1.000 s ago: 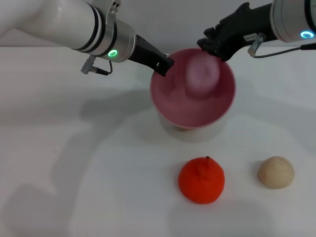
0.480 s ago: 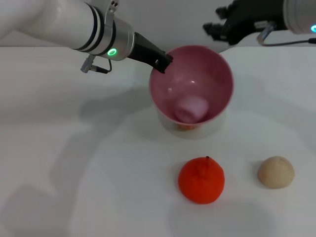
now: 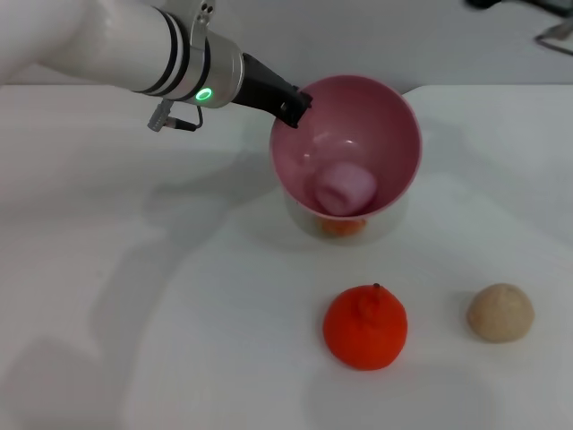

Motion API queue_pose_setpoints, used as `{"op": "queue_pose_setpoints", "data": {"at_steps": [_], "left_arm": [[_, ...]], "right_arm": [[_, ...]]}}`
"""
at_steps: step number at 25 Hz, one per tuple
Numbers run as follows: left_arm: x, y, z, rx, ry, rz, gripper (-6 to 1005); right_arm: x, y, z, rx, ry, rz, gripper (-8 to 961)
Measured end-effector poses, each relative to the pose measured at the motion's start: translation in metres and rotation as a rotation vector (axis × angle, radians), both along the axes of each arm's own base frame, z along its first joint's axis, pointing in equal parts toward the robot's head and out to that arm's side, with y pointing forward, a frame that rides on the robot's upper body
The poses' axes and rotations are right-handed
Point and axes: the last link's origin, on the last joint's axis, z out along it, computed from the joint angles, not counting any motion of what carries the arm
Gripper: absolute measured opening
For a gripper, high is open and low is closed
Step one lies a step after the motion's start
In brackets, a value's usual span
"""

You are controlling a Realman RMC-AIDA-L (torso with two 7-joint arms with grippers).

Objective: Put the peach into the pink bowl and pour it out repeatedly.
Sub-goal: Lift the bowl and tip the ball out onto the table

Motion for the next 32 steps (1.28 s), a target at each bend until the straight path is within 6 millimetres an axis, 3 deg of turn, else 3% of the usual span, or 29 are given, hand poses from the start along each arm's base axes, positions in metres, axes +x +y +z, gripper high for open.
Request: {"op": "queue_pose_setpoints", "data": {"at_steps": [5, 7, 13, 19, 32], "left_arm": [[0.001, 0.002, -0.002, 0.029, 0.001, -0.025, 45], [0.002, 0.001, -0.007, 0.056, 0.007, -0.06, 45], [0.007, 0.0, -0.016, 0.102, -0.002, -0.121, 45], [0.011, -0.006, -0.028, 0.168, -0.005, -0.217, 45], [0.019, -0.054, -0.05, 0.497, -0.193, -0.554, 44]], "right_arm": [[0.04, -0.004, 0.016, 0.118, 0.145, 0.023, 394], [0.068, -0.003, 0.024, 0.229, 0.17, -0.024, 394], [0.103, -0.006, 0.031, 0.387, 0.196, -0.099, 393], [0.12, -0.007, 0.034, 0.417, 0.208, -0.155, 393], [0.125, -0.009, 0.035, 0.426, 0.215, -0.169, 394]]}}
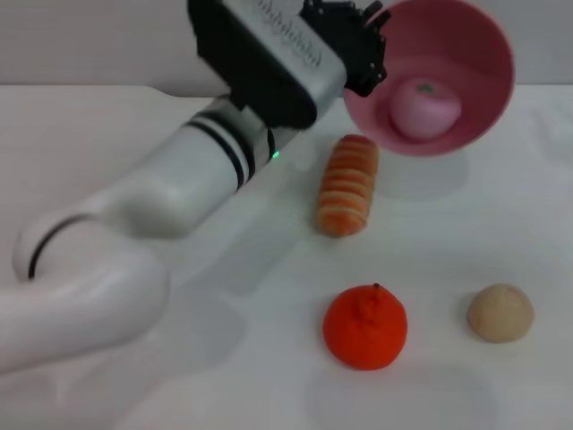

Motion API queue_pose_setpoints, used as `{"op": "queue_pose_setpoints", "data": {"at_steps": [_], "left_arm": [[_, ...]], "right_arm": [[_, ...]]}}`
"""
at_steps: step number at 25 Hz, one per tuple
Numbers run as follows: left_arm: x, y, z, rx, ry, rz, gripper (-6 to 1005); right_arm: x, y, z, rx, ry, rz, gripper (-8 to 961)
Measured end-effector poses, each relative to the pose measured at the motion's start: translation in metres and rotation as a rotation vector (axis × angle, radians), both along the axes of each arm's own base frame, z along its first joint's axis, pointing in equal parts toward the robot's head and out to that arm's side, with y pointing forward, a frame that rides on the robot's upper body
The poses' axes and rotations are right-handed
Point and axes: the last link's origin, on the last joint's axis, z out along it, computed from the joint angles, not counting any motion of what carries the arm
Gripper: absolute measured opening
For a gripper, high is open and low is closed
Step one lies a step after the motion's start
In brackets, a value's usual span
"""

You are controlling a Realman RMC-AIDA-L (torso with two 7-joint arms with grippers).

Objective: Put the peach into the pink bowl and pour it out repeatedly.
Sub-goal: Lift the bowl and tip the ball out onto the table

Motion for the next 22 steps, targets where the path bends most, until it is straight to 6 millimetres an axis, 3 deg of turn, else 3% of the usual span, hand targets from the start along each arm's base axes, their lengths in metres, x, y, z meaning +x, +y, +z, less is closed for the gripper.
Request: {"op": "queue_pose_setpoints", "data": {"at_steps": [5, 22], "left_arm": [[-0.004, -0.016, 0.003, 0.076, -0.066, -0.068, 44], [-0.005, -0.031, 0.007, 0.148, -0.106, -0.138, 44]], "right_arm": [[-0.002, -0.001, -0.002, -0.006, 0.005, 0.016, 393], [-0.004, -0.003, -0.007, -0.025, 0.014, 0.034, 394]]}}
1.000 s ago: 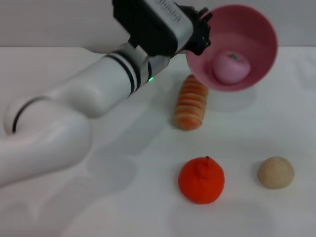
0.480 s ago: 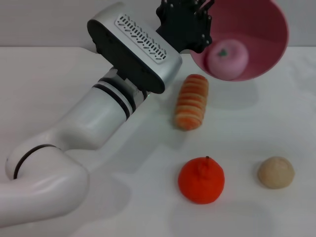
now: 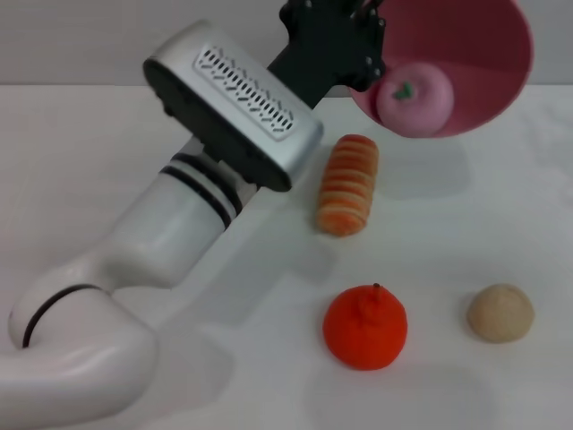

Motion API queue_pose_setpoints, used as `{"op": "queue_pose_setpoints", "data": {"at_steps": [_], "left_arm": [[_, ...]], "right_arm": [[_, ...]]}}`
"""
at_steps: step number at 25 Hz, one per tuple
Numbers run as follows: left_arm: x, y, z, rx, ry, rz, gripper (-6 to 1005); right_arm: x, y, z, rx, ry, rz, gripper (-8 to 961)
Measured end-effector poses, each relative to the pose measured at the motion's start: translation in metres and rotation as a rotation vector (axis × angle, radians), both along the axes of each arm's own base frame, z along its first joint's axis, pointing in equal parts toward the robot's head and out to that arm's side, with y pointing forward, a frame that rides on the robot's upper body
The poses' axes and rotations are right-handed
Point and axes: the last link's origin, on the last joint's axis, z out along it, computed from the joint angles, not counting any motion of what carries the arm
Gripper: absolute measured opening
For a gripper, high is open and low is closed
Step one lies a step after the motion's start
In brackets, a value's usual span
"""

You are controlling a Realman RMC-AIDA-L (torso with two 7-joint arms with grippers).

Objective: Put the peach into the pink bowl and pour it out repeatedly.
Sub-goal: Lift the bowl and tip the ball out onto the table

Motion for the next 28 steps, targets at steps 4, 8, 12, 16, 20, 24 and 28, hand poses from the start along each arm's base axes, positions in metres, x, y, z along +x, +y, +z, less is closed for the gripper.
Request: {"op": "queue_pose_setpoints", "data": {"at_steps": [4, 8, 12, 16, 20, 24, 28], "left_arm": [[-0.002, -0.005, 0.004, 0.033, -0.027, -0.018, 44], [-0.002, -0.007, 0.005, 0.043, -0.034, -0.025, 44], [-0.003, -0.007, 0.005, 0.043, -0.034, -0.025, 44], [-0.003, -0.009, 0.007, 0.06, -0.049, -0.033, 44], [-0.004, -0.014, 0.011, 0.086, -0.076, -0.053, 45], [-0.004, -0.014, 0.011, 0.093, -0.076, -0.057, 44], [-0.003, -0.015, 0.012, 0.099, -0.081, -0.063, 44]], "right_arm": [[0.0, 0.0, 0.0, 0.0, 0.001, 0.001, 394], [0.0, 0.0, 0.0, -0.001, 0.001, 0.001, 394], [-0.001, 0.0, 0.0, -0.003, 0.002, 0.006, 393], [-0.002, -0.001, 0.0, -0.003, 0.002, 0.013, 393], [-0.001, -0.001, -0.001, -0.006, 0.004, 0.011, 393], [0.0, -0.001, -0.002, -0.009, 0.006, 0.009, 394], [-0.001, -0.001, -0.003, -0.01, 0.006, 0.01, 394]]}}
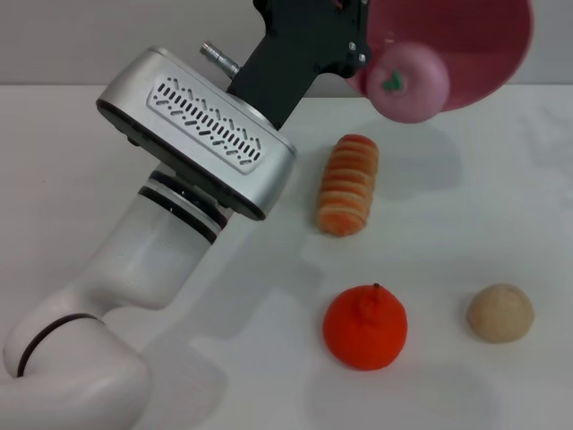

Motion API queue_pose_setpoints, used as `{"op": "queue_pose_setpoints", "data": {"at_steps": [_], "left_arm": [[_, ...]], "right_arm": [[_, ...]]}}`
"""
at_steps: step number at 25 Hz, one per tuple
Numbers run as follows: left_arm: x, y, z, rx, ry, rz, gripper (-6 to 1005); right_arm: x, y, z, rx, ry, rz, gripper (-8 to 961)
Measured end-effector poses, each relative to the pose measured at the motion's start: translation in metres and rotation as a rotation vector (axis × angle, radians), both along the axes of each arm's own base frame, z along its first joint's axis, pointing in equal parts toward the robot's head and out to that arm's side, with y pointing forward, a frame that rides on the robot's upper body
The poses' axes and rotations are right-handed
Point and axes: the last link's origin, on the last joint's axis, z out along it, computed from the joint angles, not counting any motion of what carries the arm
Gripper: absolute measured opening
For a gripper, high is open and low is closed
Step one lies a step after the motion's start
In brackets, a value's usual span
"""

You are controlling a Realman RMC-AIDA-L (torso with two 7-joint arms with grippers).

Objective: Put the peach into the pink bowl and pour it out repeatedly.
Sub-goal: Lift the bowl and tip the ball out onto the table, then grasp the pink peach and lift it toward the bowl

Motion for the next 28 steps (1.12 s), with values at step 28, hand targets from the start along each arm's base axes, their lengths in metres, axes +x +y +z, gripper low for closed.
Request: {"op": "queue_pose_setpoints", "data": {"at_steps": [28], "left_arm": [[0.002, 0.013, -0.004, -0.057, 0.024, 0.05, 44]], "right_arm": [[-0.01, 0.003, -0.011, -0.062, 0.014, 0.031, 393]]}}
